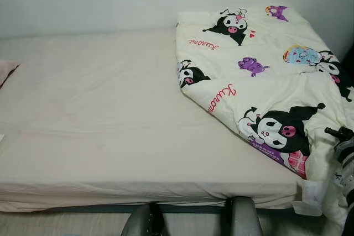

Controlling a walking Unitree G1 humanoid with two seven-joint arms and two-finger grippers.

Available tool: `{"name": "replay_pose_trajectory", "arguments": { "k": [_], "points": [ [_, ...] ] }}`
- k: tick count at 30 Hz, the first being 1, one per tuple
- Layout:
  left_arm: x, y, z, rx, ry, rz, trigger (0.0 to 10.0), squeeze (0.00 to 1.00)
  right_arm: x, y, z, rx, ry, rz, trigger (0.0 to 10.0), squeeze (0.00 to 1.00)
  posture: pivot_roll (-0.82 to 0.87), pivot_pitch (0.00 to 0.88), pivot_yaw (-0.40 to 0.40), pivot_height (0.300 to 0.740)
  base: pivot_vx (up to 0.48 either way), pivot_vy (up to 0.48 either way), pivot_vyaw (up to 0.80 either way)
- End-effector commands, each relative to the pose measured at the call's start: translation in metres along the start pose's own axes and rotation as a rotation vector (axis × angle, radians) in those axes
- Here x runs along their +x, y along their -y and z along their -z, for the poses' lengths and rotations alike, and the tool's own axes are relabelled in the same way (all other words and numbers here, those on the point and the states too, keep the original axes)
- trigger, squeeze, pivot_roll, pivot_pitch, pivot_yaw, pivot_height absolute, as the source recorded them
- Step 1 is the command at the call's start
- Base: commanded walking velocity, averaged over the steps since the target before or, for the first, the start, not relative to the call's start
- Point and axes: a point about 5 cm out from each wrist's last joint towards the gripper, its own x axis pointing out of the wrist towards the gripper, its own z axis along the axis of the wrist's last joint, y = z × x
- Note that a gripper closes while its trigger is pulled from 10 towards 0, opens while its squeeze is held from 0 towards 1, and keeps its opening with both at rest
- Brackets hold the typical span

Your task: Clean up the room

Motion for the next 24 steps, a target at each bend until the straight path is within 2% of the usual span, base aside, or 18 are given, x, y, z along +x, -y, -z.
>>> {"name": "replay_pose_trajectory", "arguments": {
  "k": [1,3,4,6,7,8,10,11,12,14,16,17,18,19,21,22,23,24],
  "points": [
    [-0.002,-0.001,0.009,0.003,-0.034,-0.002,10.0,0.00,0.003,-0.009,-0.004,0.013,0.005,-0.069,0.0,0.00,-0.05,0.214,0.148,0.577,0.000,0.000,0.00],
    [-0.001,-0.002,0.007,0.005,-0.034,-0.005,10.0,0.00,0.006,-0.037,-0.009,0.027,0.026,-0.273,0.0,0.00,-0.06,0.207,0.144,0.577,0.000,0.000,0.00],
    [-0.001,-0.002,0.007,0.005,-0.034,-0.005,10.0,0.00,0.006,-0.037,-0.009,0.027,0.026,-0.273,0.0,0.00,-0.06,0.207,0.144,0.577,0.000,0.000,0.00],
    [0.000,-0.002,0.003,0.000,-0.029,-0.010,10.0,0.00,0.003,-0.079,-0.008,-0.009,0.026,-0.569,0.0,0.00,-0.07,0.194,0.140,0.577,0.000,0.000,0.00],
    [0.000,-0.002,0.002,-0.003,-0.027,-0.012,10.0,0.00,0.000,-0.094,-0.006,-0.030,0.020,-0.674,0.0,0.00,-0.07,0.194,0.140,0.577,0.000,0.000,0.00],
    [0.000,-0.002,0.002,-0.003,-0.027,-0.012,10.0,0.00,0.000,-0.094,-0.006,-0.030,0.020,-0.674,0.0,0.00,-0.07,0.194,0.140,0.577,0.000,0.000,0.00],
    [0.002,0.000,-0.002,-0.005,-0.021,-0.011,10.0,0.00,-0.014,-0.132,0.004,-0.054,-0.009,-0.937,0.0,0.00,-0.09,0.174,0.135,0.577,0.000,0.000,0.00],
    [0.002,0.000,-0.002,-0.005,-0.021,-0.011,10.0,0.00,-0.014,-0.132,0.004,-0.054,-0.009,-0.937,0.0,0.00,-0.09,0.174,0.135,0.577,0.000,0.000,0.00],
    [0.002,0.000,-0.004,-0.005,-0.020,-0.010,10.0,0.00,-0.018,-0.142,0.006,-0.055,-0.019,-1.006,0.0,0.00,-0.09,0.172,0.135,0.577,0.000,0.000,0.00],
    [0.003,0.003,-0.007,-0.005,-0.019,-0.009,10.0,0.00,-0.051,-0.178,0.023,-0.098,-0.086,-1.323,0.0,0.00,-0.10,0.154,0.131,0.577,0.000,0.000,0.00],
    [0.003,0.003,-0.007,-0.005,-0.019,-0.009,10.0,0.00,-0.051,-0.178,0.023,-0.098,-0.086,-1.323,0.0,0.00,-0.10,0.154,0.131,0.577,0.000,0.000,0.00],
    [0.004,0.004,-0.008,-0.006,-0.018,-0.008,10.0,0.00,-0.077,-0.195,0.033,-0.122,-0.136,-1.504,0.0,0.00,-0.11,0.146,0.127,0.577,0.000,0.000,0.00],
    [0.004,0.004,-0.009,-0.006,-0.018,-0.007,10.0,0.00,-0.096,-0.206,0.041,-0.126,-0.177,-1.638,0.0,0.00,-0.11,0.145,0.126,0.577,0.000,0.000,0.00],
    [0.004,0.004,-0.009,-0.006,-0.018,-0.007,10.0,0.00,-0.096,-0.206,0.041,-0.126,-0.177,-1.638,0.0,0.00,-0.11,0.145,0.126,0.577,0.000,0.000,0.00],
    [0.005,0.005,-0.010,-0.009,-0.020,-0.009,10.0,0.00,-0.139,-0.217,0.055,-0.146,-0.291,-1.900,0.0,0.00,-0.11,0.134,0.120,0.577,0.000,0.000,0.00],
    [0.005,0.005,-0.010,-0.009,-0.020,-0.009,10.0,0.00,-0.139,-0.217,0.055,-0.146,-0.291,-1.900,0.0,0.00,-0.11,0.134,0.120,0.577,0.000,0.000,0.00],
    [0.005,0.005,-0.010,-0.010,-0.021,-0.009,10.0,0.00,-0.153,-0.218,0.060,-0.153,-0.334,-1.980,0.0,0.00,-0.12,0.132,0.117,0.577,0.000,0.000,0.00],
    [0.005,0.006,-0.008,-0.014,-0.030,-0.011,10.0,0.00,-0.183,-0.217,0.072,-0.169,-0.450,-2.133,0.0,0.00,-0.12,0.121,0.110,0.577,0.000,0.000,0.00]
  ]
}}
